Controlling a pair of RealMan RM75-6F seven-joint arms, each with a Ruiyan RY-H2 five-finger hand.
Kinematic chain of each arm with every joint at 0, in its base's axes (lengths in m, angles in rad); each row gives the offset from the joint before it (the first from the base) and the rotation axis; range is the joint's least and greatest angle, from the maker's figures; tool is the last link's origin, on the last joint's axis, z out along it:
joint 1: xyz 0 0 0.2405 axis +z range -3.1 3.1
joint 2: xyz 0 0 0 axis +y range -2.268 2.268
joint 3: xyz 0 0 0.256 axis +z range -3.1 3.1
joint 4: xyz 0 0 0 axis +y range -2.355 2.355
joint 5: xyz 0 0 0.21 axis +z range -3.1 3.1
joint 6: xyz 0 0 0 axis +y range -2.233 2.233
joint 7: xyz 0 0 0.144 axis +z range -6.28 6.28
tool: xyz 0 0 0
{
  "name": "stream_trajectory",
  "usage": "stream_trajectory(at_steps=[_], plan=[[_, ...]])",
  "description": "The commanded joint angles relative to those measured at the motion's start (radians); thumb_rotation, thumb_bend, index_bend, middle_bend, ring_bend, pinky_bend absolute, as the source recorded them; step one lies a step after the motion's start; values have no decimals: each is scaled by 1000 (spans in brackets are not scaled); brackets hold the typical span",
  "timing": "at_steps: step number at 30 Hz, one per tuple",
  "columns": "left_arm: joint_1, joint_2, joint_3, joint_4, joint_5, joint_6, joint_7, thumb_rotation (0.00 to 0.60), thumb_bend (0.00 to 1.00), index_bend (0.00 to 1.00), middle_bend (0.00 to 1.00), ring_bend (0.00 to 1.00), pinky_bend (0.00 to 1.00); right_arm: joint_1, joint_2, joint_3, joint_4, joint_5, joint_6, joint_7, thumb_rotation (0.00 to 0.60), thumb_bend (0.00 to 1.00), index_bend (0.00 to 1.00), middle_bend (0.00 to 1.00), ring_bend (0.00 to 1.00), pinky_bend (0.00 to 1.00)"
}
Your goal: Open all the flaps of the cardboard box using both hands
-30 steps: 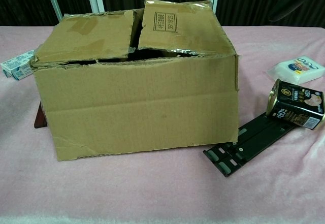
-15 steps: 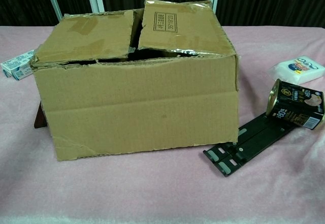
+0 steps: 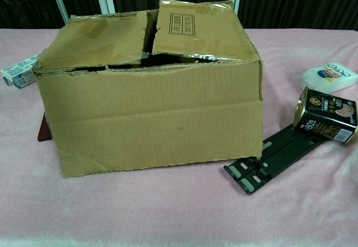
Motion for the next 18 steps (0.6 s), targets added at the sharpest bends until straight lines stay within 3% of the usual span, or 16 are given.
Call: stream_trajectory(at_steps=[1, 7, 18], plan=[[-138, -63, -15, 58, -99, -117, 93, 600, 844, 107, 98, 85, 169, -7, -6, 16, 16, 4, -13, 26, 600, 216, 0, 6, 29, 244], [-299, -156, 18, 153, -221, -202, 182, 600, 894, 127, 143, 153, 198, -20, -12, 35, 37, 6, -34, 60, 600, 218, 0, 6, 29, 244], [-485, -312, 116, 268, -350, -212, 281, 600, 952, 192, 256, 246, 293, -45, 1, 71, 45, 10, -52, 102, 600, 226, 0, 6, 29, 244]])
